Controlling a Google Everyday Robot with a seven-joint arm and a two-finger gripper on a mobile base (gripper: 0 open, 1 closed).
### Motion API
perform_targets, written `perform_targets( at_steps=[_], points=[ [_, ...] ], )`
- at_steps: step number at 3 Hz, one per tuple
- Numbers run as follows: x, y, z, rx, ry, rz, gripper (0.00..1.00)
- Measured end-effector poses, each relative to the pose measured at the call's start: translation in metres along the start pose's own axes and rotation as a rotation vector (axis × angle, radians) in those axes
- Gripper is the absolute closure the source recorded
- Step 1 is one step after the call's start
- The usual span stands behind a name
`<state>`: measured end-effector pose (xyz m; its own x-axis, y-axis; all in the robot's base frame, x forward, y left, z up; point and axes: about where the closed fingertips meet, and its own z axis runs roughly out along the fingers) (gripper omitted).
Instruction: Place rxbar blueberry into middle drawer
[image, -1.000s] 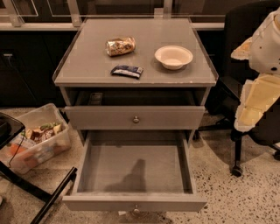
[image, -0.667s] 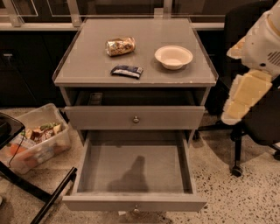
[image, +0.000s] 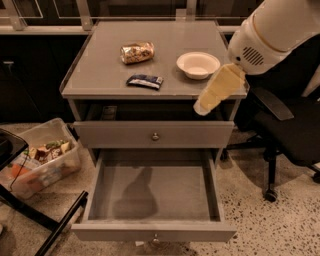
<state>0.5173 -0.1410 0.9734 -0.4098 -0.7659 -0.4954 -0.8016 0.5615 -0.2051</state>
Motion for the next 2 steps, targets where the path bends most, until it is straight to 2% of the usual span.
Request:
perform_targets(
  at_steps=[1,2],
  points=[
    [-0.0481,-0.0083,0.0253,0.079,-0.058,0.072,0.00],
    [-0.0513,-0.0121,0.0245,0.098,-0.063,0.142,0.00]
  ],
)
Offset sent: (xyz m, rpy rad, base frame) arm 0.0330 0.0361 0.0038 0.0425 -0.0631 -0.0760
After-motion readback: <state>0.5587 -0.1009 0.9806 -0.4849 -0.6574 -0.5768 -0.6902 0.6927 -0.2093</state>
